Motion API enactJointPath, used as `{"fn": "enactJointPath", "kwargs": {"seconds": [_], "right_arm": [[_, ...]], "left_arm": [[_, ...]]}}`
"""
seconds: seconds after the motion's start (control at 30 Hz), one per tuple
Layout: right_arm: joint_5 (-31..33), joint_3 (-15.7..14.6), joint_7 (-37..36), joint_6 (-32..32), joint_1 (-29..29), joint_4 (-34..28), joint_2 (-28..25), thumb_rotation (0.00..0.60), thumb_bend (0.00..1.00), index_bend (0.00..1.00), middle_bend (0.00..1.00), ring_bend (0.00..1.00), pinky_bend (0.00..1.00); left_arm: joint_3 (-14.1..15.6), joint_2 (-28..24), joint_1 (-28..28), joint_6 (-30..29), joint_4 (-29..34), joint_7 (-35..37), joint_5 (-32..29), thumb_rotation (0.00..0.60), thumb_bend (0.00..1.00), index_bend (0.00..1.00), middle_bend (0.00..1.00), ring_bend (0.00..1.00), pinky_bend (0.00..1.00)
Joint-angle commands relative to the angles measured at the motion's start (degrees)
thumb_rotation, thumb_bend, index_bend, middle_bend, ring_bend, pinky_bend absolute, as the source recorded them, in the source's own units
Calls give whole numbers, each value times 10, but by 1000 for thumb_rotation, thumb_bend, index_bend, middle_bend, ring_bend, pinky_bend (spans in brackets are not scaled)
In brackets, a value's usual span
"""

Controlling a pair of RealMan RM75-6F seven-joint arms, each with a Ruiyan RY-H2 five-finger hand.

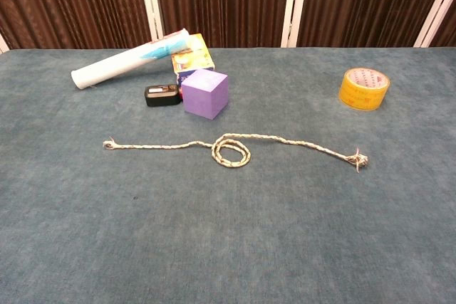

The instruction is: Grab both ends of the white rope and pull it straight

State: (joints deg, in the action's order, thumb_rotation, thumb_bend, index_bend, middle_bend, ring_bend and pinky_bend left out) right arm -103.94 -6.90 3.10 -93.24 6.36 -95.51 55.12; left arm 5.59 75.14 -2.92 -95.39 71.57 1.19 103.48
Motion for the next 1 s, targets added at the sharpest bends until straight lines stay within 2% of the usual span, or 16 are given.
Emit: {"fn": "enactJointPath", "kwargs": {"seconds": [0.03,0.17,0.3,0.43,0.6,0.7,0.8,1.0], "right_arm": [[3,2,4,2,-1,0,3,600,235,0,0,0,0],[13,5,10,12,-4,0,7,600,235,0,0,0,0],[45,20,34,50,-22,-11,18,600,235,0,0,0,0],[58,29,59,79,-40,-27,23,600,235,0,0,0,0],[88,44,88,125,-67,-37,38,600,234,0,0,0,0],[106,52,102,149,-82,-37,49,600,235,0,0,0,0],[121,59,114,167,-94,-37,59,600,235,0,0,0,0],[141,63,133,188,-108,-39,69,600,235,0,0,0,0]], "left_arm": [[2,2,-1,2,-2,-2,2,600,424,0,0,0,77],[5,10,-7,12,-4,-6,8,600,424,0,0,0,77],[-9,44,-70,79,10,-6,29,600,426,0,0,0,78],[-35,70,-126,152,18,-7,11,600,435,7,0,0,78],[-72,116,-184,234,-6,0,-35,600,437,143,0,0,73],[-85,140,-209,272,-31,-1,-59,600,437,200,0,0,73],[-90,166,-225,288,-61,-3,-71,600,436,269,0,0,73],[-97,216,-247,289,-132,17,-84,600,435,330,0,0,73]]}}
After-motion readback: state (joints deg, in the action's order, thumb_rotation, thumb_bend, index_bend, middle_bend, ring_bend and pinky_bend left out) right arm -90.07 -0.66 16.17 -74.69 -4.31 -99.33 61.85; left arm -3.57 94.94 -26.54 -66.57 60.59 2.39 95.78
